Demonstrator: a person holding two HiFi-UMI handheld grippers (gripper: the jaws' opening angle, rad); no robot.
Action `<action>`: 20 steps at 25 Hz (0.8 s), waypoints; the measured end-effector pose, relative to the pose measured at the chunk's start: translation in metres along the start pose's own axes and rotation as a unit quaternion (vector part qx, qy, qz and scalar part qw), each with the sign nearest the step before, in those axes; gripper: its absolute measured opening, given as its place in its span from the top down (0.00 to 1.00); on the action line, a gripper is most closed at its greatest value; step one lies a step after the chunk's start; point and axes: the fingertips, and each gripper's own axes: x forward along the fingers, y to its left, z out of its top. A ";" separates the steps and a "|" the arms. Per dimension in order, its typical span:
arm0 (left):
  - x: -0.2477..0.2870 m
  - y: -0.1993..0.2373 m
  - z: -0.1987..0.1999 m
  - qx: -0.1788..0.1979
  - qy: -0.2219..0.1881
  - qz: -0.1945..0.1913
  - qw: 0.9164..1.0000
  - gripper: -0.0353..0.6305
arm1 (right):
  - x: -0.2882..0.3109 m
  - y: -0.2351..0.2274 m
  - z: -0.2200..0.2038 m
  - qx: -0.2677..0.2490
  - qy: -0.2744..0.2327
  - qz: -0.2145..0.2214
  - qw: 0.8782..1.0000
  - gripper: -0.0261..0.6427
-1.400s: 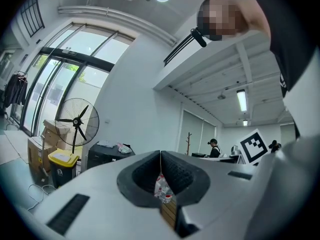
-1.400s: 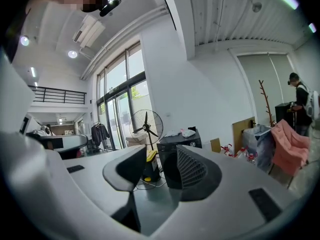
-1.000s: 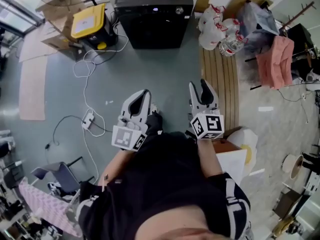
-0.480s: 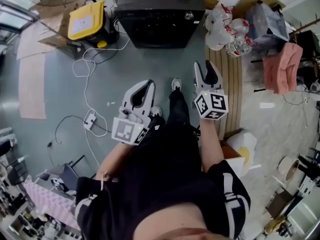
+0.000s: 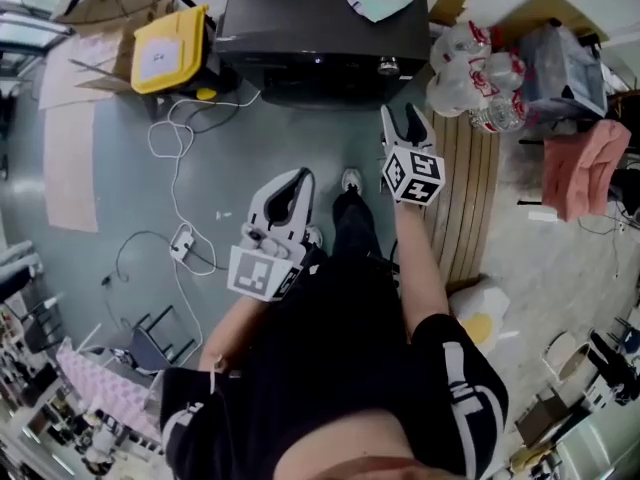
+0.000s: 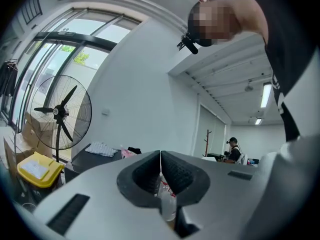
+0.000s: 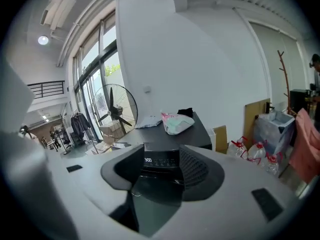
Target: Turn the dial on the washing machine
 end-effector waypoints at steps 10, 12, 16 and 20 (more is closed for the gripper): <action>0.147 0.069 -0.064 -0.041 0.021 0.031 0.998 0.91 | 0.204 -0.106 -0.091 0.031 0.124 -0.024 0.992 0.52; 0.158 0.080 -0.073 -0.047 0.034 0.038 0.998 0.91 | 0.224 -0.114 -0.101 0.037 0.134 -0.027 0.990 0.51; 0.185 0.095 -0.094 -0.058 0.047 0.048 0.996 0.91 | 0.261 -0.136 -0.115 0.046 0.147 -0.031 0.988 0.51; 0.199 0.101 -0.099 -0.063 0.049 0.053 0.995 0.91 | 0.278 -0.139 -0.123 0.055 0.157 -0.024 0.986 0.51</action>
